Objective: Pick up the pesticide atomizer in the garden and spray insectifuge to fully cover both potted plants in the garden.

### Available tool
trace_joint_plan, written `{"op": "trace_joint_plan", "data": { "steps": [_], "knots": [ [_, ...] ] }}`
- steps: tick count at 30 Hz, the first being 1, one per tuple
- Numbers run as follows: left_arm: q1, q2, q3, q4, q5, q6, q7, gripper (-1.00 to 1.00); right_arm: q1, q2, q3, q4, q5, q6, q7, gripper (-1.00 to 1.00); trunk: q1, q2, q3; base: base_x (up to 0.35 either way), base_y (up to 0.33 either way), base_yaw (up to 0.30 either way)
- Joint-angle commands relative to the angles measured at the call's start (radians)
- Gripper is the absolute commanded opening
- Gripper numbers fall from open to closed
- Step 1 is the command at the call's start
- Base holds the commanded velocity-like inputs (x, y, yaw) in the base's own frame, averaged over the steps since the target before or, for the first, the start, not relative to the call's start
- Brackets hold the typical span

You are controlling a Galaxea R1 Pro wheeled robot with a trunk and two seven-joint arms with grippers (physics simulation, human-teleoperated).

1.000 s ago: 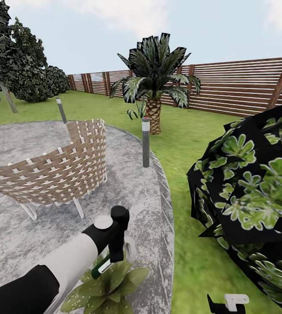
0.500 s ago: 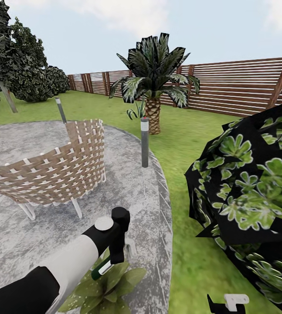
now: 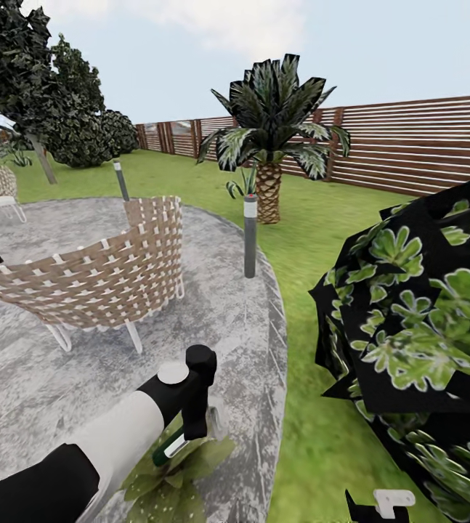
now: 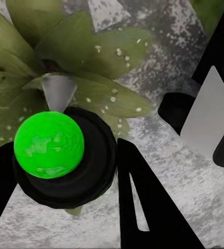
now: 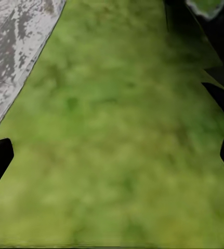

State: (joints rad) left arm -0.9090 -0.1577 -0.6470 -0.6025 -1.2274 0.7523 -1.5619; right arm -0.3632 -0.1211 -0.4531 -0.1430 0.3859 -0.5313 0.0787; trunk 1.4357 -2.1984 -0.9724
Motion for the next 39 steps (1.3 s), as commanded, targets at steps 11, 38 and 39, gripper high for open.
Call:
{"op": "trace_joint_plan", "data": {
  "steps": [11,38,39],
  "knots": [
    [-0.002,0.000,-0.002,0.000,-0.010,0.010,-0.009,-1.00,0.000,0.000,-0.009,0.000,0.002,-0.004,0.008,1.00,-0.001,0.000,-0.001,-0.064,-0.014,0.053],
    [0.022,0.000,0.000,0.000,-0.003,0.014,-0.009,-1.00,0.000,0.000,-0.009,0.000,0.001,-0.003,0.008,1.00,-0.001,0.000,-0.001,0.000,-0.072,0.049],
    [0.025,0.000,0.000,0.000,-0.003,0.015,-0.009,-1.00,0.000,0.000,-0.009,0.000,0.001,-0.004,0.008,1.00,-0.001,0.000,-0.001,0.000,0.000,0.004]
  ]
}}
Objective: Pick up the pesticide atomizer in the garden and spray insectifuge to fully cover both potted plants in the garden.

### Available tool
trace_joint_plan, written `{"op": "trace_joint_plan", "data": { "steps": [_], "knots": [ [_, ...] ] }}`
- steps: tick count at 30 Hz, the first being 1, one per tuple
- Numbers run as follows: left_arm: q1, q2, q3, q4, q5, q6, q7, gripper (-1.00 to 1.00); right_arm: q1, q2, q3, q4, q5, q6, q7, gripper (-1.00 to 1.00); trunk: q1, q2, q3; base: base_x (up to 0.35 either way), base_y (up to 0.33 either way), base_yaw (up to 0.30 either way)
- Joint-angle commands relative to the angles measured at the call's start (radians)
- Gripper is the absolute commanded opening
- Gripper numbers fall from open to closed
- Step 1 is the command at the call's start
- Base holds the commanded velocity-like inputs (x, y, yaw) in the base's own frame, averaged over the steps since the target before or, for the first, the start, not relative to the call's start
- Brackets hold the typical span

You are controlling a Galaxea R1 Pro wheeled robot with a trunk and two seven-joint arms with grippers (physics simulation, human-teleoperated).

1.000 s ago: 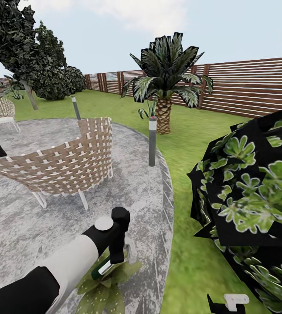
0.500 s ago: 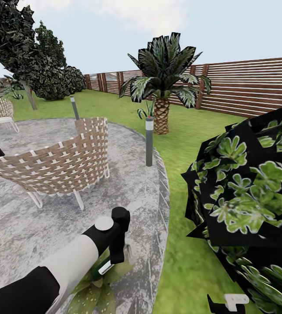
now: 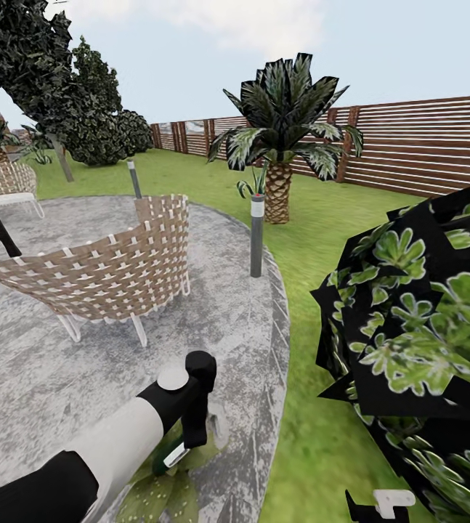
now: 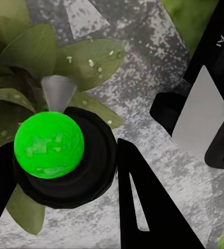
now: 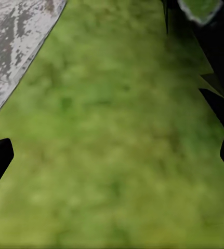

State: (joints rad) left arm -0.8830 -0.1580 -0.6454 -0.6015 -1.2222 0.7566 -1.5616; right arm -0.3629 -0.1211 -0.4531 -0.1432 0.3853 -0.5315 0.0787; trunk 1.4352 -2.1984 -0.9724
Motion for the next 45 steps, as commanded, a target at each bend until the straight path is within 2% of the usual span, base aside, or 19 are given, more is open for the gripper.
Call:
{"op": "trace_joint_plan", "data": {
  "steps": [1,5,8,20,32,35,37,40,43,45],
  "knots": [
    [0.003,-0.002,-0.002,-0.001,-0.006,0.010,-0.009,-1.00,-0.001,0.000,-0.009,0.001,0.003,-0.003,0.009,1.00,0.000,0.000,-0.001,0.000,0.000,0.002],
    [0.005,-0.010,-0.002,-0.001,0.027,0.010,-0.009,-1.00,-0.001,0.000,-0.009,0.001,0.003,-0.003,0.008,1.00,0.000,0.000,-0.001,0.000,0.000,0.000],
    [0.006,-0.011,-0.003,-0.001,0.037,0.010,-0.009,-1.00,-0.001,0.000,-0.009,0.001,0.003,-0.004,0.008,1.00,0.000,0.000,-0.001,0.000,0.000,0.000],
    [0.005,-0.010,-0.002,-0.035,0.039,0.011,-0.009,-1.00,-0.001,0.000,-0.009,0.001,0.003,-0.004,0.009,1.00,0.000,0.000,-0.001,-0.021,-0.097,0.010],
    [0.005,-0.011,-0.002,-0.037,0.041,0.014,-0.009,-1.00,-0.001,0.000,-0.009,0.001,0.003,-0.003,0.008,1.00,0.000,0.000,-0.001,-0.322,-0.013,0.261],
    [0.005,-0.011,0.000,-0.065,0.044,0.017,-0.009,-1.00,-0.001,0.000,-0.009,0.001,0.003,-0.004,0.008,1.00,0.000,0.000,-0.001,-0.155,-0.017,0.278],
    [0.005,-0.010,0.003,-0.081,0.062,0.019,-0.009,-1.00,-0.001,0.000,-0.009,0.001,0.003,-0.003,0.008,1.00,0.000,0.000,-0.001,-0.029,-0.004,0.278],
    [0.005,-0.005,0.019,-0.088,0.120,0.022,0.024,-1.00,-0.001,0.000,-0.009,0.001,0.003,-0.003,0.009,1.00,0.000,0.000,-0.001,-0.007,-0.001,0.278],
    [0.023,0.007,0.077,-0.080,0.187,0.022,0.065,-1.00,-0.001,0.000,-0.009,0.001,0.003,-0.003,0.008,1.00,0.000,0.000,-0.001,-0.001,0.000,0.277],
    [0.063,0.017,0.112,-0.085,0.204,0.019,0.080,-1.00,-0.001,0.000,-0.009,0.001,0.003,-0.003,0.008,1.00,0.000,0.000,-0.001,0.000,0.000,0.272]
  ]
}}
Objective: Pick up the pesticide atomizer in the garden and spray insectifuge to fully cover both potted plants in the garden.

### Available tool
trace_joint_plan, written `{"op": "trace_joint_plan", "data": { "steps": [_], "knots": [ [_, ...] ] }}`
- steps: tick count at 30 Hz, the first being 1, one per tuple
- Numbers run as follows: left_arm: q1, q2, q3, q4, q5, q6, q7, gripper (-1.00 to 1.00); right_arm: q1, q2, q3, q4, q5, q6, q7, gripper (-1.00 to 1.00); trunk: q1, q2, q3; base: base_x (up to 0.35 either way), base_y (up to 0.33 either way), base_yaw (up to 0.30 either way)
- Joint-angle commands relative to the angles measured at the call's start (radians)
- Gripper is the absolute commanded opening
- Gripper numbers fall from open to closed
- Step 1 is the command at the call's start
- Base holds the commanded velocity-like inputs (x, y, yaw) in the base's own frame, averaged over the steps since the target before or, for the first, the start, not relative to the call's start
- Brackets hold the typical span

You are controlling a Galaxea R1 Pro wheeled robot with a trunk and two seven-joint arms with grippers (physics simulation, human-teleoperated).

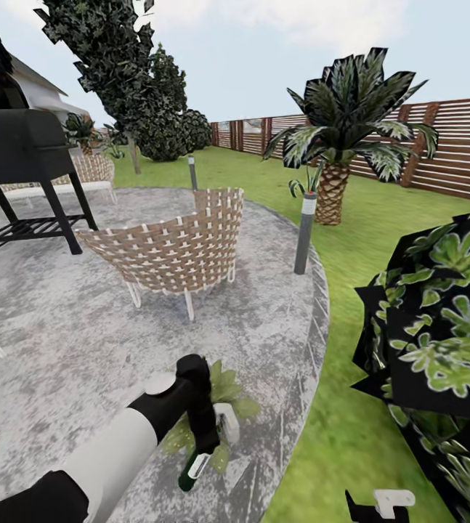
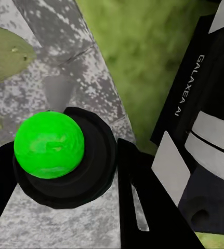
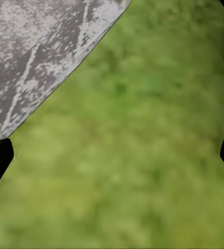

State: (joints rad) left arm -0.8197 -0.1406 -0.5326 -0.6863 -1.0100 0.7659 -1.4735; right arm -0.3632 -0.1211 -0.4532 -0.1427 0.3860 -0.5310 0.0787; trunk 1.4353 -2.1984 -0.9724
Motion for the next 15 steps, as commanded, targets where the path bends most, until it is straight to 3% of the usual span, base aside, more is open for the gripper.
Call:
{"op": "trace_joint_plan", "data": {
  "steps": [1,4,7,11,15],
  "knots": [
    [0.021,0.005,0.020,-0.002,-0.003,0.007,0.008,-1.00,0.000,0.000,-0.009,0.000,0.002,-0.003,0.008,1.00,0.000,0.000,-0.001,0.000,0.000,0.265],
    [0.059,0.015,0.081,-0.001,0.007,-0.004,0.072,-1.00,0.000,0.000,-0.009,0.001,0.002,-0.003,0.008,1.00,0.000,0.000,-0.001,0.000,0.000,0.251],
    [0.069,0.016,0.114,0.000,0.035,-0.045,0.095,-1.00,0.000,0.000,-0.009,0.001,0.002,-0.003,0.008,1.00,0.000,0.000,-0.001,0.000,0.000,0.196],
    [0.071,0.015,0.120,-0.004,0.084,-0.059,0.103,-1.00,0.000,0.000,-0.009,0.001,0.002,-0.003,0.008,1.00,0.000,0.000,-0.001,0.000,0.000,0.051],
    [0.071,0.010,0.121,-0.001,0.138,-0.060,0.158,-1.00,0.000,0.000,-0.009,0.001,0.002,-0.003,0.008,1.00,0.000,0.000,-0.001,0.000,0.000,0.005]
  ]
}}
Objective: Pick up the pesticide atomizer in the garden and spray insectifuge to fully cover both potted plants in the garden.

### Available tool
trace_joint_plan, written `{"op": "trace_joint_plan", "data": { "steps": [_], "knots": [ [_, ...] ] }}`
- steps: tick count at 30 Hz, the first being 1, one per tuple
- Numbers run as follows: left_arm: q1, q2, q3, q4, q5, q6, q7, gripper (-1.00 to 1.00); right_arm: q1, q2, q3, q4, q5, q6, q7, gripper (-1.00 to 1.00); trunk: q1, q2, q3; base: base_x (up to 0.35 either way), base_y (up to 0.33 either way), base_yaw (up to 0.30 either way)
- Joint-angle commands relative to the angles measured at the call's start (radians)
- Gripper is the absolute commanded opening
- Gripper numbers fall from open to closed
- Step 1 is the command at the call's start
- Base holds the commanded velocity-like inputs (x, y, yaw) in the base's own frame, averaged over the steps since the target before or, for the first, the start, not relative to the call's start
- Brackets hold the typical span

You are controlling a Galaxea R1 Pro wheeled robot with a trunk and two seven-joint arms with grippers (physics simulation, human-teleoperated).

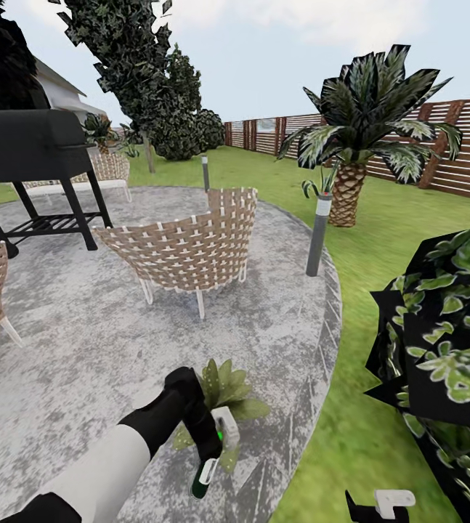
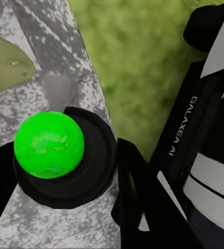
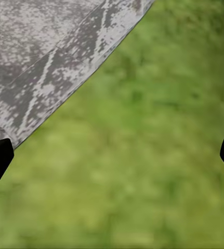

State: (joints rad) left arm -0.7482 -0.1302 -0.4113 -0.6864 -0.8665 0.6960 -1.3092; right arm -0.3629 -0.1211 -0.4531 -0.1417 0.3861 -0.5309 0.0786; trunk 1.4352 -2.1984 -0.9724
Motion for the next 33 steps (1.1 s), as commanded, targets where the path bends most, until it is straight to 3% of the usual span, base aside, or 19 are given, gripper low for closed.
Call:
{"op": "trace_joint_plan", "data": {
  "steps": [1,5,8,14,17,19,23,25,29,33],
  "knots": [
    [0.000,0.001,0.001,0.002,0.028,0.010,0.031,-1.00,-0.001,0.000,-0.009,0.000,0.002,-0.003,0.008,1.00,0.000,0.000,-0.001,0.000,0.000,0.051],
    [0.041,0.001,0.003,0.006,0.159,0.008,0.204,-1.00,-0.001,0.000,-0.009,0.000,0.002,-0.003,0.008,1.00,0.000,0.000,-0.001,0.000,0.000,0.201],
    [0.089,0.000,0.003,0.004,0.200,0.004,0.332,-1.00,-0.001,0.000,-0.009,-0.001,0.002,-0.003,0.007,1.00,0.000,0.000,-0.001,0.000,0.000,0.267],
    [0.147,-0.003,0.004,-0.004,0.265,-0.027,0.382,-1.00,-0.001,0.000,-0.009,0.000,0.002,-0.003,0.007,1.00,0.000,0.000,-0.001,0.000,0.000,0.276],
    [0.160,-0.002,0.005,0.010,0.338,-0.101,0.432,-1.00,-0.001,0.000,-0.009,0.001,0.002,-0.003,0.007,1.00,0.000,0.000,-0.001,0.000,0.000,0.277],
    [0.188,0.001,0.005,0.016,0.389,-0.122,0.507,-1.00,-0.001,0.000,-0.009,0.001,0.002,-0.003,0.007,1.00,0.000,0.000,-0.001,0.000,0.000,0.277],
    [0.218,0.000,0.004,0.017,0.412,-0.162,0.581,-1.00,-0.001,0.000,-0.009,0.001,0.002,-0.004,0.007,1.00,0.000,0.000,-0.001,0.000,0.000,0.277],
    [0.223,0.001,0.005,0.019,0.422,-0.206,0.589,-1.00,-0.001,0.000,-0.009,0.001,0.002,-0.003,0.007,1.00,0.000,0.000,-0.001,-0.015,0.000,0.274],
    [0.248,0.003,0.005,0.013,0.471,-0.231,0.593,-1.00,-0.001,0.000,-0.009,0.001,0.002,-0.004,0.007,1.00,0.000,0.000,-0.001,-0.247,0.000,0.263],
    [0.254,0.006,0.005,0.010,0.479,-0.240,0.621,-1.00,-0.001,0.000,-0.009,0.001,0.002,-0.004,0.007,1.00,0.000,0.000,-0.001,-0.327,-0.008,0.249]
  ]
}}
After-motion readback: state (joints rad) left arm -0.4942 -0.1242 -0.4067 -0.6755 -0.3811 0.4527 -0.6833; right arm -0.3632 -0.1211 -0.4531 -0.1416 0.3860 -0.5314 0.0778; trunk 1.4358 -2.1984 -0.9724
